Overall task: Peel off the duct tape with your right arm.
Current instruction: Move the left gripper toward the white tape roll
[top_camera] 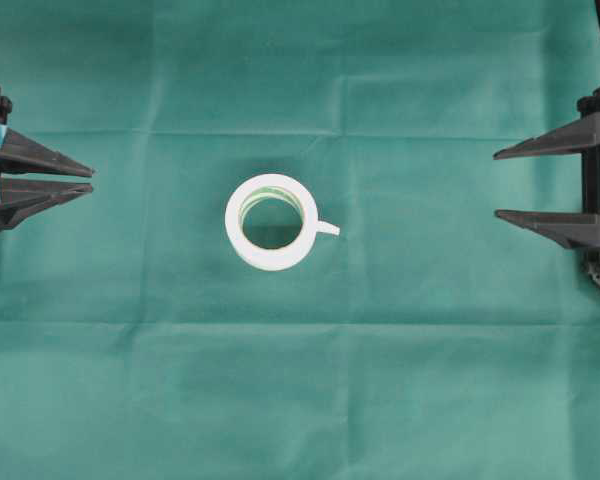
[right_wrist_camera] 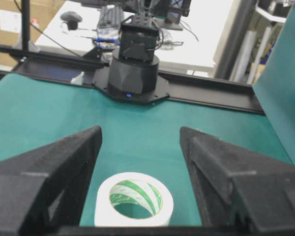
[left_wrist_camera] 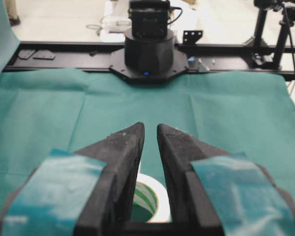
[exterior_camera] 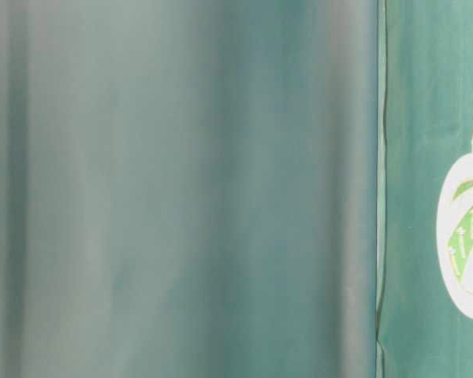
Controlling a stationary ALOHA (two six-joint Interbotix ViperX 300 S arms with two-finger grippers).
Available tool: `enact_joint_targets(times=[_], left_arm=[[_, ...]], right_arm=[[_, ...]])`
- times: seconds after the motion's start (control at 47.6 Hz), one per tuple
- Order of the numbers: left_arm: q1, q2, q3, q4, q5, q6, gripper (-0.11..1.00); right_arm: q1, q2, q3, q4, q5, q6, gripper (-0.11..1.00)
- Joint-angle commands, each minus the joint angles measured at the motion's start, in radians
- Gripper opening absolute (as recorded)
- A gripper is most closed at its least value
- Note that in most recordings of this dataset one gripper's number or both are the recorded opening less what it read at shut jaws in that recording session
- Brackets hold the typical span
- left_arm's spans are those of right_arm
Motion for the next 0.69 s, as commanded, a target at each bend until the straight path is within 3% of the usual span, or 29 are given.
enact_joint_targets(times=[0.0, 0.168, 0.294, 0.547, 0.61, 0.673], left_arm=[[-0.015, 0.008, 0.0, -0.009, -0.025, 0.002, 0.24], [-0.031, 0.017, 0.017, -0.009, -0.032, 0.0, 0.01], [-0.031, 0.017, 0.028, -0.009, -0.035, -0.002, 0.01], [-0.043, 0.017, 0.034, -0.009, -0.058, -0.008, 0.01], [-0.054, 0.017, 0.037, -0.011, -0.071, -0.006, 0.01], [-0.061, 0.017, 0.04, -0.011, -0.087, -0.006, 0.1]], right_arm=[[-0.002, 0.012, -0.008, 0.003, -0.012, 0.008, 0.24], [0.0, 0.026, 0.009, 0.0, -0.035, 0.008, 0.01], [0.0, 0.052, 0.021, -0.002, -0.061, 0.008, -0.05], [0.0, 0.091, 0.021, -0.002, -0.097, 0.015, -0.07], [0.0, 0.091, 0.025, -0.002, -0.101, 0.018, -0.02], [0.0, 0.091, 0.025, 0.0, -0.101, 0.02, 0.07]])
